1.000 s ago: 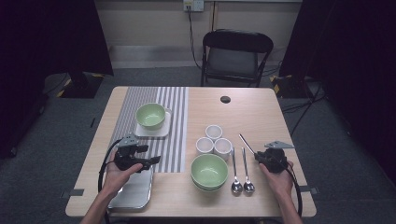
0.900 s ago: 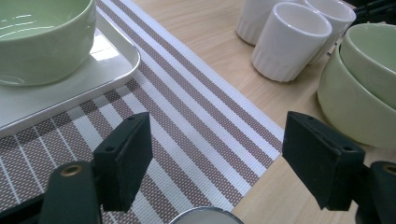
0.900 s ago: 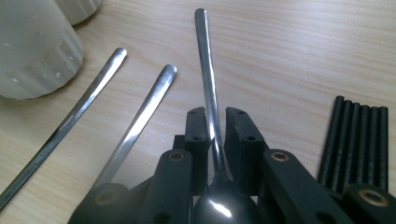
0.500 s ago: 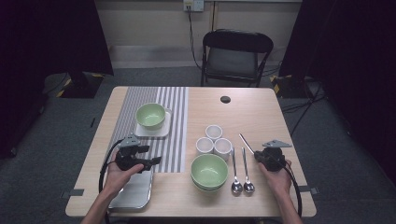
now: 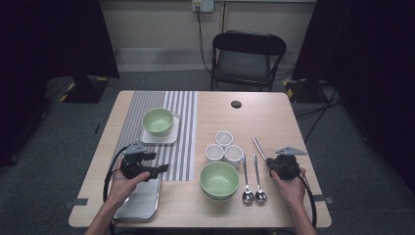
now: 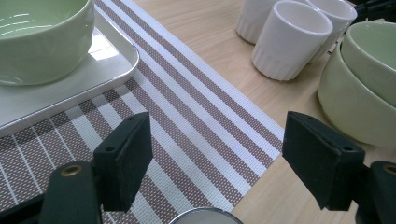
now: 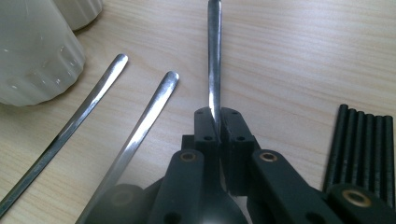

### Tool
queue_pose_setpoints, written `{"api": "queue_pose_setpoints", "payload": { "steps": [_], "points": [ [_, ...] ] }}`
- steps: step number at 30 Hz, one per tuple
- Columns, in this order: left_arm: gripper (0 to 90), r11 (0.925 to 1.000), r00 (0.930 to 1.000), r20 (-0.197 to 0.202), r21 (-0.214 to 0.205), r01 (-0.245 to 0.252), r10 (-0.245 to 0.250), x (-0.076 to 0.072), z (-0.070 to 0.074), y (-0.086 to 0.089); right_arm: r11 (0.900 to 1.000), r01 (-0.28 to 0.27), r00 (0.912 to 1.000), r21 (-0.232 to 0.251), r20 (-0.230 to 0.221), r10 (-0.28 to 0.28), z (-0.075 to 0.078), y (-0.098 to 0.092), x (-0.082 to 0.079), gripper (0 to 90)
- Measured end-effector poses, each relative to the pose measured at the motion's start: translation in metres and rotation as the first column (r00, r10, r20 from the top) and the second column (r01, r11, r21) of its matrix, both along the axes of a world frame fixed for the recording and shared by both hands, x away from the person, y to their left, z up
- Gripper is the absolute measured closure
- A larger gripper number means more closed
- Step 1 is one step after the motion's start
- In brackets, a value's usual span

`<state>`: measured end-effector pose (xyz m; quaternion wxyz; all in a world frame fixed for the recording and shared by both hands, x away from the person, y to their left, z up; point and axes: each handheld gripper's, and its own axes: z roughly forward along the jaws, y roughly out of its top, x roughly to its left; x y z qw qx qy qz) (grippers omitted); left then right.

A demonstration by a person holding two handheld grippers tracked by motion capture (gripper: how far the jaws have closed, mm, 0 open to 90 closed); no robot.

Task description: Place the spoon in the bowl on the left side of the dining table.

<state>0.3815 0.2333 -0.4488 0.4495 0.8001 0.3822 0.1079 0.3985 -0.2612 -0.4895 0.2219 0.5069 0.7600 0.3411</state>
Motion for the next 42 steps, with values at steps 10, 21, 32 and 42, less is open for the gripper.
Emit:
{"api": "queue_pose_setpoints", "payload": {
  "steps": [10,21,32,42],
  "points": [
    [24.3,1.0000,1.0000,-0.001,0.000,0.000,0.000,0.0005,-0.0002,0.0008,0.9999,-0.007,0.9999,-0.008,-0.013,0.007,-0.0021,0.0013,0.0009,86.3],
    [24.3,1.0000,1.0000,0.002,-0.006,-0.006,0.006,-0.0003,0.0008,0.0030,1.0000,0.003,0.9996,-0.002,-0.028,-0.003,-0.0018,-0.0016,-0.0026,78.3],
    [24.3,1.0000,1.0000,0.001,0.001,0.001,-0.001,-0.0002,0.0005,0.0015,1.0000,0.004,0.9997,-0.005,-0.024,-0.004,-0.0017,-0.0040,-0.0052,86.6],
    [24.3,1.0000,1.0000,0.003,-0.001,-0.001,0.001,-0.0001,0.0007,0.0017,0.9998,0.002,1.0000,0.017,-0.008,-0.002,0.0008,-0.0051,-0.0061,86.6]
  ]
}}
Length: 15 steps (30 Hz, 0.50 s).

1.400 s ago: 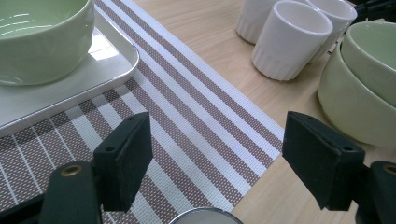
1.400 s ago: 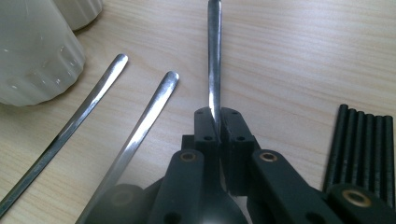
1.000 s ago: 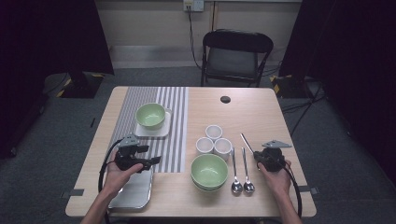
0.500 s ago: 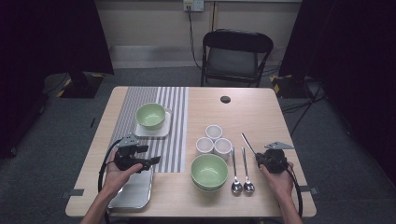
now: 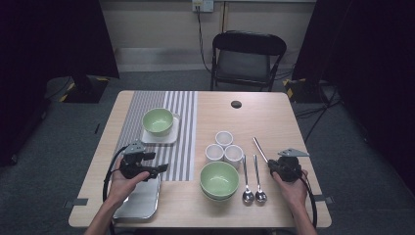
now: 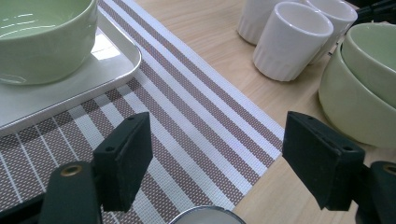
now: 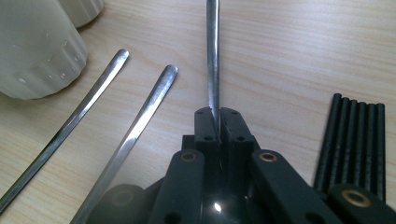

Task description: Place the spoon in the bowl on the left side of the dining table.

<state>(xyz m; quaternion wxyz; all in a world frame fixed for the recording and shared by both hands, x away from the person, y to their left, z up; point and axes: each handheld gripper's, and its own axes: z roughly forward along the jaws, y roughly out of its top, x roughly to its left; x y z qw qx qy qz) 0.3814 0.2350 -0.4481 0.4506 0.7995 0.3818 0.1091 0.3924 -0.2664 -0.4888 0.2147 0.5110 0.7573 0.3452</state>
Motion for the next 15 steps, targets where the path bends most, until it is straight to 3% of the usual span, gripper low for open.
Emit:
{"api": "queue_pose_setpoints", "payload": {
  "steps": [5,9,11,15],
  "points": [
    [24.3,1.0000,1.0000,-0.003,0.000,-0.002,0.002,0.0002,-0.0003,0.0000,0.9999,-0.007,0.9999,0.010,0.009,0.007,0.0015,0.0003,-0.0003,90.0],
    [24.3,1.0000,1.0000,-0.002,-0.001,0.000,0.000,-0.0001,0.0000,-0.0001,0.9998,-0.017,0.9997,-0.007,-0.019,0.017,-0.0023,0.0023,0.0021,90.0],
    [24.3,1.0000,1.0000,0.000,-0.002,0.001,-0.001,-0.0003,0.0004,0.0004,0.9998,-0.015,0.9999,-0.009,0.002,0.015,-0.0007,0.0023,0.0017,90.0],
    [24.3,1.0000,1.0000,-0.003,0.002,-0.002,0.002,0.0005,-0.0004,0.0007,0.9998,0.021,0.9993,-0.006,0.032,-0.021,0.0036,-0.0015,0.0031,80.6]
  ]
}}
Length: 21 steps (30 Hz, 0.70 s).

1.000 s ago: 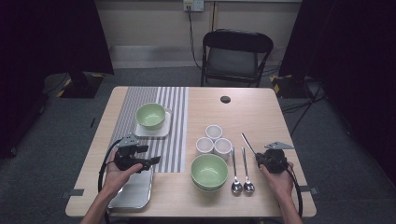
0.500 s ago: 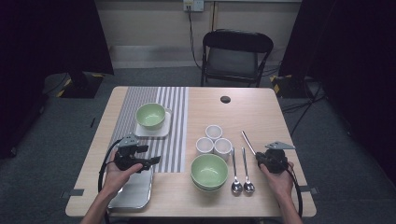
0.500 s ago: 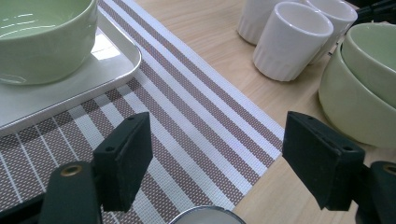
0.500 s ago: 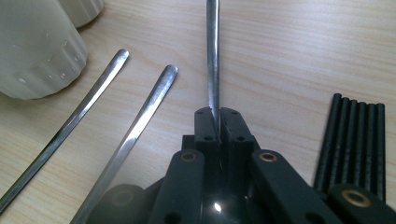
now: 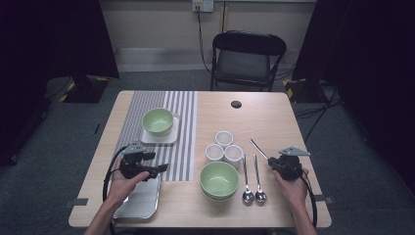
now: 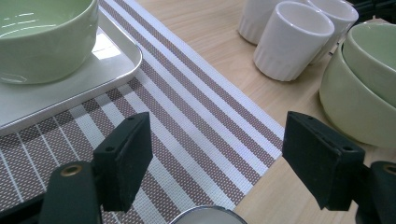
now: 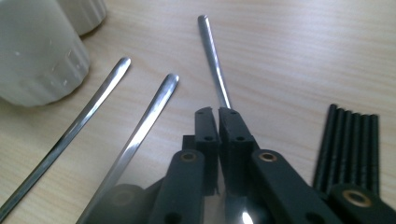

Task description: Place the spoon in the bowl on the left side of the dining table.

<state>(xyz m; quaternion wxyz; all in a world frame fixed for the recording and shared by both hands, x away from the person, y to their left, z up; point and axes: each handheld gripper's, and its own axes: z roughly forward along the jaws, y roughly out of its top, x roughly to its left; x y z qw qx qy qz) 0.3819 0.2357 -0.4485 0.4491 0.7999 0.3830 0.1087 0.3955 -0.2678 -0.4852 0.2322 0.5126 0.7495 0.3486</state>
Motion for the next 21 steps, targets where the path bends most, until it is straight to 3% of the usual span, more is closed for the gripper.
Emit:
{"api": "queue_pose_setpoints", "payload": {
  "steps": [7,18,21],
  "points": [
    [24.3,1.0000,1.0000,-0.003,0.002,0.002,-0.002,0.000,-0.001,-0.002,0.9992,-0.011,0.9992,-0.037,-0.040,0.010,-0.006,-0.001,0.009,76.4],
    [24.3,0.9999,0.9999,-0.002,0.009,0.013,-0.013,0.000,-0.001,-0.002,0.9985,-0.043,0.9987,-0.034,-0.028,0.042,-0.007,-0.002,0.017,76.2],
    [24.2,1.0000,0.9999,-0.009,0.007,0.004,-0.004,0.001,-0.002,-0.003,0.9988,-0.042,0.9987,-0.026,-0.028,0.041,-0.008,-0.003,0.018,81.2]
  ]
}}
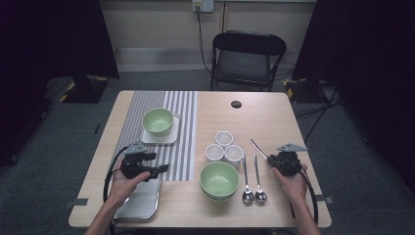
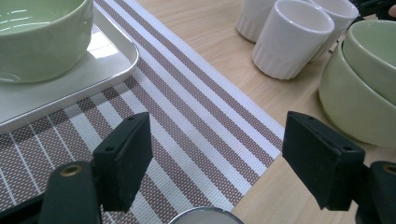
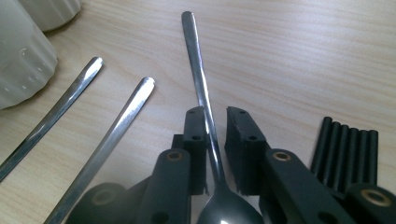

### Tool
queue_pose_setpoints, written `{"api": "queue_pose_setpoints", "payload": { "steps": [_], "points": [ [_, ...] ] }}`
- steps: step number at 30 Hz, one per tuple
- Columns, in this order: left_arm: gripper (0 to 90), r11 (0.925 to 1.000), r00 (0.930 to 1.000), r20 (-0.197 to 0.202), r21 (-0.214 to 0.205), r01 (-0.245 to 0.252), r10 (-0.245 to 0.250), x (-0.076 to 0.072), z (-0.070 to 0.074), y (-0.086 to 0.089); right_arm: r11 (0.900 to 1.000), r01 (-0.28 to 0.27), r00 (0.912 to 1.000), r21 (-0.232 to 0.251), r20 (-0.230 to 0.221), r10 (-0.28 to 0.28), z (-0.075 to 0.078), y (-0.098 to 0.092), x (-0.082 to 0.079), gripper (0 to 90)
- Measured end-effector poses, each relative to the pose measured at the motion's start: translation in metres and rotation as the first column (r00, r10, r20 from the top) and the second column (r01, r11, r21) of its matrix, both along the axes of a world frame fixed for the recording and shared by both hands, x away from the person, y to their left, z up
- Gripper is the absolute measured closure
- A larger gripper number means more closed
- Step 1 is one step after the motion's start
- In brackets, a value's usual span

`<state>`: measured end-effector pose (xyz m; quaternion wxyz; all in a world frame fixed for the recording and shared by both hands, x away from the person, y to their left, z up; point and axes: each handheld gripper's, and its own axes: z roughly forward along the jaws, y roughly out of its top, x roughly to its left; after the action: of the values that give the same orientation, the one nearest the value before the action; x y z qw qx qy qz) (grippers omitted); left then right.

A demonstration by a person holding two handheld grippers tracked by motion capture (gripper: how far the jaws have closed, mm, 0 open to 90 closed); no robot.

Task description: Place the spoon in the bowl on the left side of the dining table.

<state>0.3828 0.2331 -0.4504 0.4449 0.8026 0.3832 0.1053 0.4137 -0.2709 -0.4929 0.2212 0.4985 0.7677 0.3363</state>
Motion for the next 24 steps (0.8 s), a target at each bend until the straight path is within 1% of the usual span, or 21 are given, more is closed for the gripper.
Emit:
{"api": "queue_pose_setpoints", "payload": {
  "steps": [2,3,4,6,11,13,14,17,19,21,22,23,24],
  "points": [
    [24.2,1.0000,1.0000,0.004,0.000,0.007,-0.007,-0.0004,0.0003,-0.0007,1.0000,0.003,1.0000,0.005,0.004,-0.003,-0.0006,0.0006,-0.0003,85.1],
    [24.2,1.0000,1.0000,0.004,0.000,0.007,-0.007,-0.0004,0.0003,-0.0007,1.0000,0.003,1.0000,0.005,0.004,-0.003,-0.0006,0.0006,-0.0003,85.1],
    [24.2,1.0000,1.0000,0.005,0.001,0.008,-0.008,-0.0004,0.0005,-0.0006,0.9997,0.020,0.9998,0.016,0.001,-0.020,-0.0006,0.0008,-0.0003,85.5],
    [24.2,1.0000,1.0000,0.001,0.001,0.001,-0.001,-0.0003,0.0005,0.0004,0.9994,0.029,0.9996,0.021,0.000,-0.029,-0.0006,0.0015,-0.0012,86.1],
    [24.2,0.9999,1.0000,0.007,-0.009,-0.004,0.004,-0.0002,0.0008,0.0017,0.9993,0.030,0.9995,0.020,-0.003,-0.030,-0.0002,0.0028,-0.0025,86.2],
    [24.2,0.9999,1.0000,0.004,-0.007,-0.008,0.008,-0.0005,0.0009,0.0018,0.9993,0.032,0.9995,0.018,-0.003,-0.032,0.0000,0.0033,-0.0028,86.2],
    [24.3,1.0000,1.0000,0.007,-0.007,-0.001,0.001,-0.0004,0.0010,0.0020,0.9996,0.025,0.9997,0.015,0.001,-0.025,0.0006,0.0043,-0.0036,86.2],
    [24.3,1.0000,1.0000,0.007,-0.001,0.000,0.000,-0.0006,0.0015,0.0023,0.9997,0.022,0.9997,0.011,0.005,-0.023,0.0015,0.0055,-0.0051,86.2],
    [24.2,1.0000,1.0000,0.006,-0.005,-0.002,0.002,-0.0008,0.0013,0.0019,0.9996,0.025,0.9996,0.011,0.009,-0.025,0.0021,0.0056,-0.0056,86.2],
    [24.3,1.0000,1.0000,0.007,-0.001,-0.001,0.001,-0.0007,0.0016,0.0023,0.9995,0.022,0.9996,0.025,0.016,-0.022,0.0039,0.0051,-0.0068,90.0],
    [24.2,1.0000,1.0000,0.007,-0.001,-0.001,0.001,-0.0007,0.0016,0.0023,0.9995,0.022,0.9996,0.025,0.016,-0.022,0.0039,0.0051,-0.0068,90.0],
    [24.2,1.0000,1.0000,0.006,-0.003,-0.002,0.002,-0.0007,0.0015,0.0021,0.9991,0.022,0.9995,0.035,0.022,-0.023,0.0056,0.0045,-0.0070,90.0],
    [24.3,0.9999,1.0000,0.006,-0.010,-0.003,0.003,-0.0007,0.0011,0.0015,0.9996,0.016,0.9995,0.023,0.025,-0.016,0.0059,0.0047,-0.0074,90.0]
  ]
}}
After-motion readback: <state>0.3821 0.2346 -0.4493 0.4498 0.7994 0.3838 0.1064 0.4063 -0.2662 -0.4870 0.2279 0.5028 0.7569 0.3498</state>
